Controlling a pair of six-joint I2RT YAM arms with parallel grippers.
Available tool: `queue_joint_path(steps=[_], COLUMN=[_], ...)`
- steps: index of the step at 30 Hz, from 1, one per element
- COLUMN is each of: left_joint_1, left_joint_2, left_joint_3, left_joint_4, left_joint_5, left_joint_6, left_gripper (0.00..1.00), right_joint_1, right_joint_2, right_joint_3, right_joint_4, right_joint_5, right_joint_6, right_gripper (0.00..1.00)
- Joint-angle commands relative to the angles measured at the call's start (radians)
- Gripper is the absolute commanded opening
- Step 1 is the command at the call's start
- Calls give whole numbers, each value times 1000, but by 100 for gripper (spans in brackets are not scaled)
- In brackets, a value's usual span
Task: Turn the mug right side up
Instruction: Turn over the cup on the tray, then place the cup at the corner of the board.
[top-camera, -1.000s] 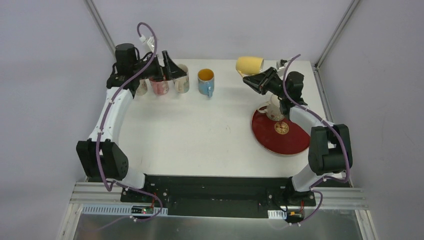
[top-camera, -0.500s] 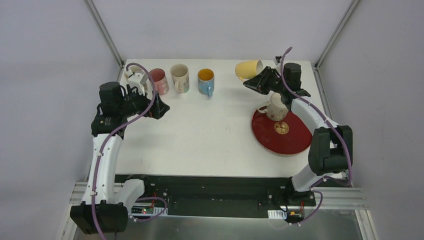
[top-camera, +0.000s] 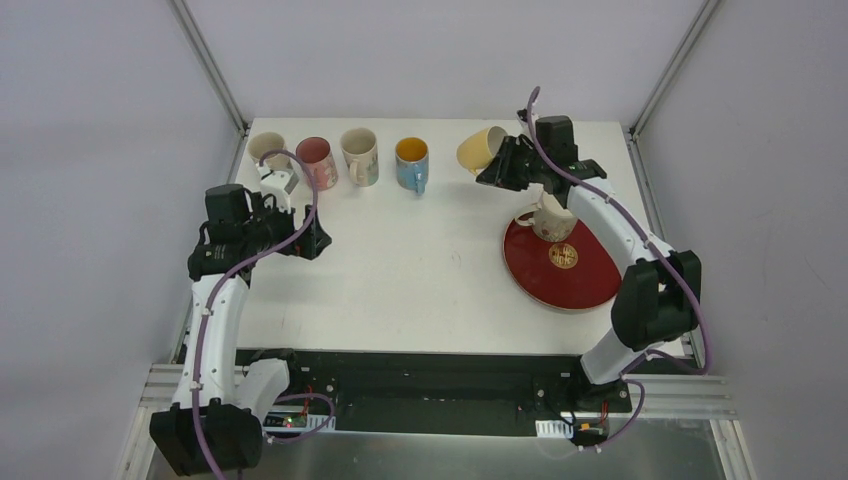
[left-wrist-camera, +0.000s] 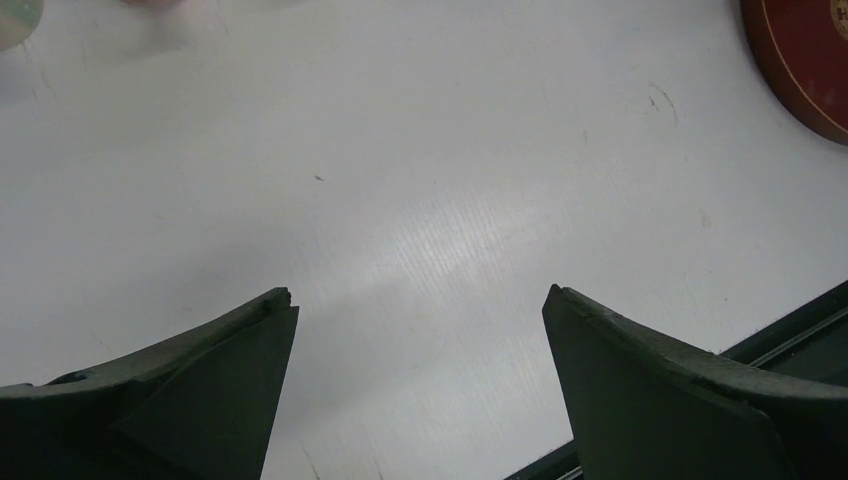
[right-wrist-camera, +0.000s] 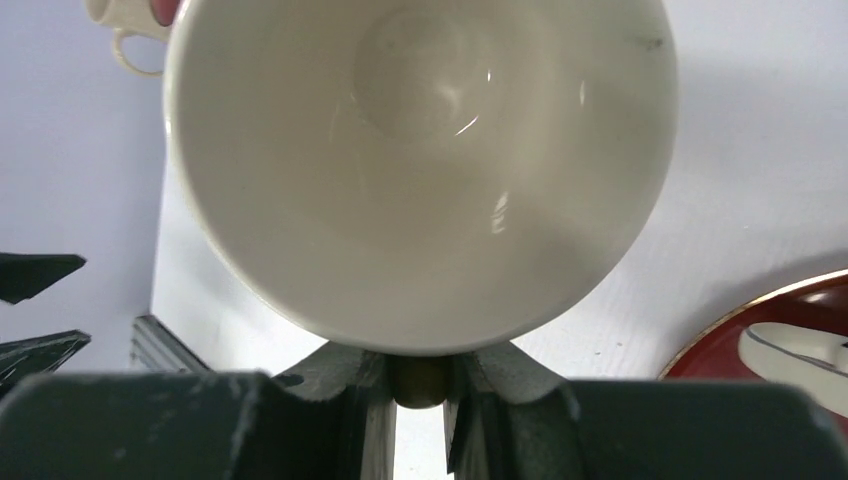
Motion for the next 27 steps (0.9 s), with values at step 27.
queue_joint_path(steps=[27], left_joint_1=[29], left_joint_2=[-116], left_joint_3=[-120], left_joint_4=[80], left_joint_5=[55], left_joint_6=[60], left_gripper=[100], right_joint_1=[215], right_joint_2=[356], right_joint_3=[512], right_joint_4=[-350], right_joint_5=[526], right_joint_6=[-200], right_gripper=[0])
